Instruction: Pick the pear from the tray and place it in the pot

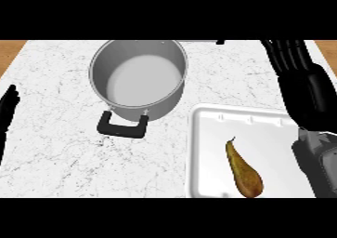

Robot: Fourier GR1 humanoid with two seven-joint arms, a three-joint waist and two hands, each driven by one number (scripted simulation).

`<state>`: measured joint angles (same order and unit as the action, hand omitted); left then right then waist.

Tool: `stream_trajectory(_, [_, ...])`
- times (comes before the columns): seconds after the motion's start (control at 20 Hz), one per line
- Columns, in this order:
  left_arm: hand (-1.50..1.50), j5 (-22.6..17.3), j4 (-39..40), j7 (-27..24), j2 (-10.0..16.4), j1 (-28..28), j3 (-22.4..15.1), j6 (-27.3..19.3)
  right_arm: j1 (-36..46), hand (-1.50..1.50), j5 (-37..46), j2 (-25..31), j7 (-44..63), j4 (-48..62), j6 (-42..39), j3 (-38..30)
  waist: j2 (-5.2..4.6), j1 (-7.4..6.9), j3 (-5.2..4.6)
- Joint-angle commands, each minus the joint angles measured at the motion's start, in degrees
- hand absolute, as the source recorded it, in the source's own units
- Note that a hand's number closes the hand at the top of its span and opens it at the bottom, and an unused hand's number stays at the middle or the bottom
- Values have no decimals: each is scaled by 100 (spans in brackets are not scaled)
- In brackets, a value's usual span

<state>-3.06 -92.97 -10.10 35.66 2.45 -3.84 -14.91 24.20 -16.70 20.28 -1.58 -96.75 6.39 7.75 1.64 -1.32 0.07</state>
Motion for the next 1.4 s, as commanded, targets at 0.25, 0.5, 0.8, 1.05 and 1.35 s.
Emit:
stream_trajectory(0.25, [0, -429, 415, 919, -324, 592, 239, -188, -1628, 150, 2081, 1736, 1257, 173, 474, 270, -115, 589, -57])
stream_trajectory(0.5, [0, -617, 530, 1061, -494, 789, 127, -61, -1567, -150, 4504, 2761, 52, -830, 1414, 325, 21, 784, -38])
stream_trajectory(0.8, [0, -613, 515, 1217, -511, 596, 110, 30, -3534, -150, 6201, 2478, 809, -2370, 2104, 1007, -82, 531, -21])
stream_trajectory(1.05, [0, -440, 439, 1413, -704, 363, -137, -41, -3963, -150, 7369, 2593, 2311, -3179, 890, 1379, -131, 347, -30])
stream_trajectory(1.35, [0, -380, 749, 1383, -724, -35, -154, 95, -3328, -150, 8111, 2160, 3972, -3745, -1255, 2346, -191, 123, -49])
